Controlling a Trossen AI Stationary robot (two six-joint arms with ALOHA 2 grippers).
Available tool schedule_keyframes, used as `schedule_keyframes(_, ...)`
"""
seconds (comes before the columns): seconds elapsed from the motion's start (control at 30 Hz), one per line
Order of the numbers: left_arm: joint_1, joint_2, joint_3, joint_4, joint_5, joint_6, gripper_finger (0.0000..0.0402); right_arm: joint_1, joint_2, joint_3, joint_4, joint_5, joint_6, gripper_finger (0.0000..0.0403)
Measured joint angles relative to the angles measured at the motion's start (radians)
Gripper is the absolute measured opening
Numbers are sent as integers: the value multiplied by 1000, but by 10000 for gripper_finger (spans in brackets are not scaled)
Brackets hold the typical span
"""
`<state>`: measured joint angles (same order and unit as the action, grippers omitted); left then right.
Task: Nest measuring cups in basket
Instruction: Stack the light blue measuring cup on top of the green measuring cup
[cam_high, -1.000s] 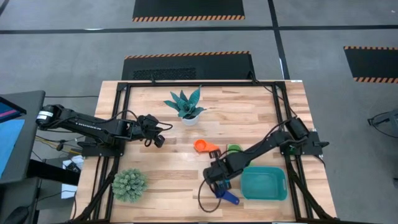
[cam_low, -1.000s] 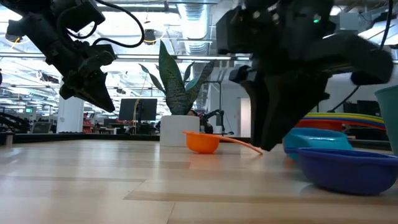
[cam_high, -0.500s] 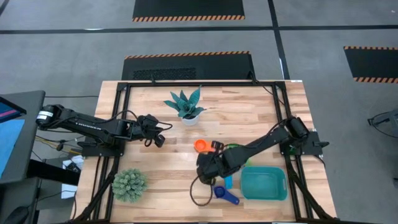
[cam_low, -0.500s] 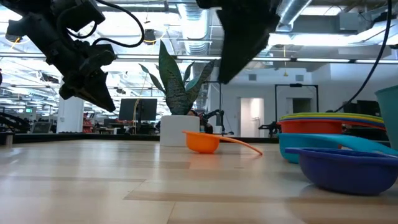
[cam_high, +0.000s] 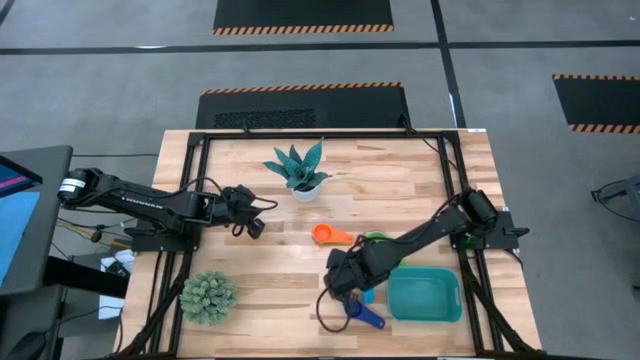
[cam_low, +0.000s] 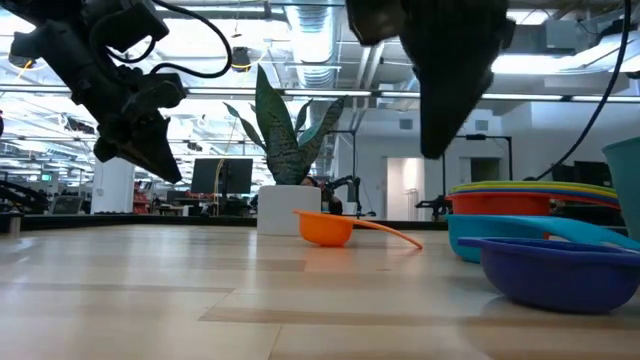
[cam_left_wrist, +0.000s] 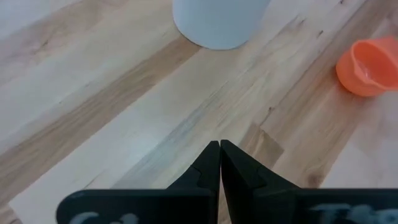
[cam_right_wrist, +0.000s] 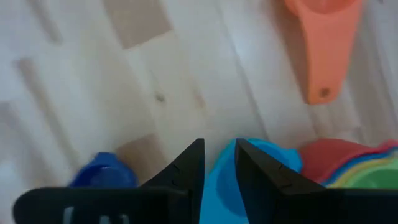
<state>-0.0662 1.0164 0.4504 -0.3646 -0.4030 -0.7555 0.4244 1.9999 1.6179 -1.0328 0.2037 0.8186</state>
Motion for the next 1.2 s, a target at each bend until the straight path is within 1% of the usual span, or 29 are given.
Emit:
schedule_keyframes(0.1, 0, 0, 0, -6, -7, 5, 0, 0, 0, -38, 14, 0, 50, 130)
schedule_keyframes(0.23, 0, 0, 0, -4, -43, 38, 0, -10, 1, -73, 23, -45, 148, 168)
schedule_keyframes(0.3, 0, 0, 0, -4, -57, 51, 0, -16, 1, -75, 23, -49, 194, 187)
schedule_keyframes(0.4, 0, 0, 0, -3, -59, 61, 0, -17, 1, -75, 23, -44, 204, 210)
schedule_keyframes(0.5, 0, 0, 0, -3, -66, 64, 0, -15, 1, -76, 27, -45, 206, 224)
schedule_keyframes(0.63, 0, 0, 0, -3, -80, 64, 0, -13, 1, -111, 49, -47, 262, 228)
schedule_keyframes(0.83, 0, 0, 0, -3, -80, 64, 0, -14, 1, -145, 79, -44, 312, 222)
schedule_keyframes(1.03, 0, 0, 0, -3, -80, 70, 0, -6, 1, -187, 173, -46, 317, 221)
schedule_keyframes(1.2, 0, 0, 0, -3, -80, 81, 0, -8, 1, -197, 189, -48, 323, 221)
